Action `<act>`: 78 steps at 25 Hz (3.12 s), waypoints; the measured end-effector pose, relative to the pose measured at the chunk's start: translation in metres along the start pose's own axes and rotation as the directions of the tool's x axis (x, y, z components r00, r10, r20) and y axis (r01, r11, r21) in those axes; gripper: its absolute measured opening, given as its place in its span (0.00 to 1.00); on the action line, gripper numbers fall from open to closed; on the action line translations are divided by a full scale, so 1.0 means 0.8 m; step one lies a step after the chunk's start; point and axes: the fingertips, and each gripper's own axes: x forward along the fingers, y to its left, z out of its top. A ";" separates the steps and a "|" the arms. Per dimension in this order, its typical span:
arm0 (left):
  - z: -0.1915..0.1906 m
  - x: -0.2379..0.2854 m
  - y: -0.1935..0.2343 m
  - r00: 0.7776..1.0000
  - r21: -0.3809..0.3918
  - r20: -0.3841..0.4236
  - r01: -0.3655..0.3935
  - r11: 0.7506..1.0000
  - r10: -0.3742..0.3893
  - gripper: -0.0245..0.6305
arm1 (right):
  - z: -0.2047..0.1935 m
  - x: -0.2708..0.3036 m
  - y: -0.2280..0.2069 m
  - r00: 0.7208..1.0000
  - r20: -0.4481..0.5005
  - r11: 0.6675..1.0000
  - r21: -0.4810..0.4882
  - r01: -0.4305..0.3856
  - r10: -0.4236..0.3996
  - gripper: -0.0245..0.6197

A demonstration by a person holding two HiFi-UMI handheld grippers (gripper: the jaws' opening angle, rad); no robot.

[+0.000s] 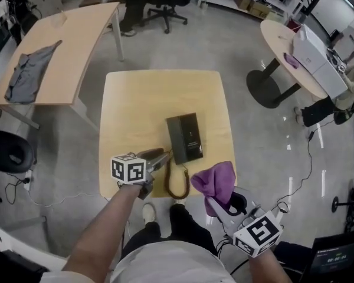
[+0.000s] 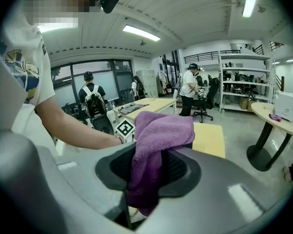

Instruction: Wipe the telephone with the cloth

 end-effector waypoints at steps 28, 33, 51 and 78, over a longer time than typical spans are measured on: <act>0.004 0.072 0.041 0.999 -0.148 0.013 0.045 0.988 -0.043 0.23 | -0.024 0.008 -0.073 0.996 -0.090 0.997 0.072 -0.020 0.027 0.22; 0.006 0.070 0.040 1.000 -0.148 0.019 0.023 0.989 -0.020 0.20 | -0.024 0.009 -0.077 0.996 -0.082 0.997 0.069 -0.021 0.026 0.22; 0.032 0.037 -0.010 0.993 -0.145 0.084 0.092 0.985 -0.080 0.16 | -0.007 0.014 -0.083 0.999 -0.032 0.998 0.038 -0.043 0.044 0.22; 0.164 -0.130 -0.257 0.910 0.107 0.268 0.297 0.949 -0.316 0.16 | 0.248 0.014 -0.008 0.939 0.296 0.968 -0.227 -0.107 0.173 0.22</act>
